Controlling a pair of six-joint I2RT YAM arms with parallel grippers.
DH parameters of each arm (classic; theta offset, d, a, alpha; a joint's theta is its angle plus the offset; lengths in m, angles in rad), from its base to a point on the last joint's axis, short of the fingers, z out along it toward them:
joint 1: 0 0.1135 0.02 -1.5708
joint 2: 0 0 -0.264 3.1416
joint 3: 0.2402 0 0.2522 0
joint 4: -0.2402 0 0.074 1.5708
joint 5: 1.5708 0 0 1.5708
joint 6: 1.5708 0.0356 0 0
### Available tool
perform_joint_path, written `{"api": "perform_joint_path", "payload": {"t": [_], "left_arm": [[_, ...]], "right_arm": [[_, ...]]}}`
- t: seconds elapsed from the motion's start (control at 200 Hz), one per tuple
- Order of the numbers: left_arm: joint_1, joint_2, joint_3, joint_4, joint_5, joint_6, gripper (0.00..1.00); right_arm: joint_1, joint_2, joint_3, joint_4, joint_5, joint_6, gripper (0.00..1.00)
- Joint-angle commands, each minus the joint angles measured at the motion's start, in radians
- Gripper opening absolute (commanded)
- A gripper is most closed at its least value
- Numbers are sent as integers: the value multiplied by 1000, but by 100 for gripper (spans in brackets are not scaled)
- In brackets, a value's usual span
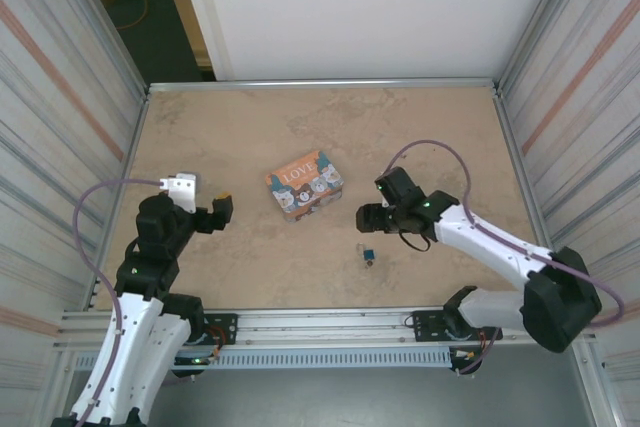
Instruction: Unlock the padlock with the key
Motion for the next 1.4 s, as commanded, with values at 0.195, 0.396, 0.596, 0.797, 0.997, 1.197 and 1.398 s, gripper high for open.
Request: {"api": "perform_joint_path", "payload": {"t": [0.195,0.396,0.596,0.797,0.997,1.197,1.398], "left_arm": [[14,6,2,16,11,10,99],[17,12,1,18,7,10,99],[19,13,1,18,-7,12,99],[20,12,1,13,-26,15,99],[20,13,-1,15,-39,18,99],[22,24,-4,18,-53,21,99],[22,41,-4,19,-66,25,99]], "right_arm": [[-150,-249,-86,85,54,-39,97],[-268,-354,-118,133,37,-64,99],[-353,-394,-156,180,55,-96,99],[-433,-428,-251,312,73,-193,99],[-500,-478,-375,465,188,-318,99],[-621,-477,-484,597,168,-323,99],[-672,-441,-556,728,153,-348,99]]}}
